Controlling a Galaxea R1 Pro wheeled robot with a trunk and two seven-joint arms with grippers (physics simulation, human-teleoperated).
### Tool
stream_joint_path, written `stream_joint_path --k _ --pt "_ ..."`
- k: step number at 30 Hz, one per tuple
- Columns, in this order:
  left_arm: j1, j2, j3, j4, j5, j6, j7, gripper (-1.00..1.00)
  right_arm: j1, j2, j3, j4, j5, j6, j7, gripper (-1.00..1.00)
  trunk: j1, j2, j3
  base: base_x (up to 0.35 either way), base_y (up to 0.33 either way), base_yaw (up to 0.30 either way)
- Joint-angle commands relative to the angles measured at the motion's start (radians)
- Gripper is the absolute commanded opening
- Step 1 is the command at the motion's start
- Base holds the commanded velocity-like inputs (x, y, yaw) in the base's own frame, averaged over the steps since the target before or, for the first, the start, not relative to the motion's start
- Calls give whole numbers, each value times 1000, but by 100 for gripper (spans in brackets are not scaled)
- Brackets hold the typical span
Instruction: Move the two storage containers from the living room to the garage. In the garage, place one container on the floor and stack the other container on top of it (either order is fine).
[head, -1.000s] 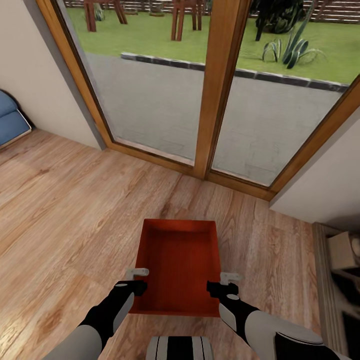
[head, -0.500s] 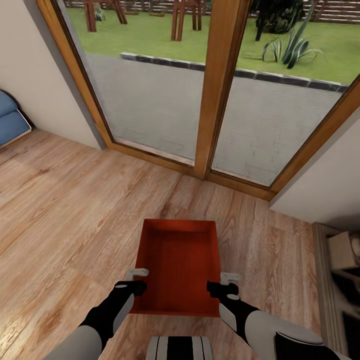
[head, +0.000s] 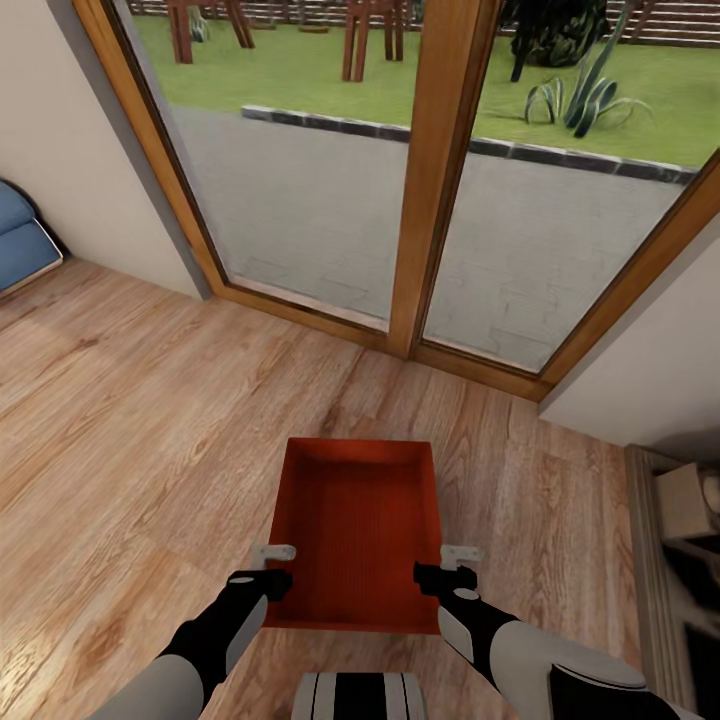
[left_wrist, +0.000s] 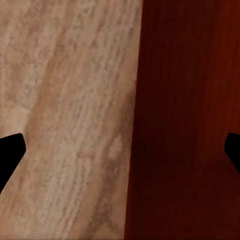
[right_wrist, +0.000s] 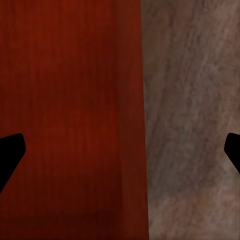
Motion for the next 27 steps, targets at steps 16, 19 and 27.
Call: stream_joint_path --k 16,19,27 --pt "0 1 -8 -1 11 0 9 100 0 0 10 -2 -10 -3 -5 100 0 0 -1 0 0 0" --pt "0 1 -8 -1 11 0 9 -100 0 0 9 -2 -10 -3 -5 100 0 0 -1 0 0 0" --pt "0 0 -6 -2 13 -1 11 -100 0 0 2 -2 -14 -6 -5 -100 0 0 -1 0 0 0"
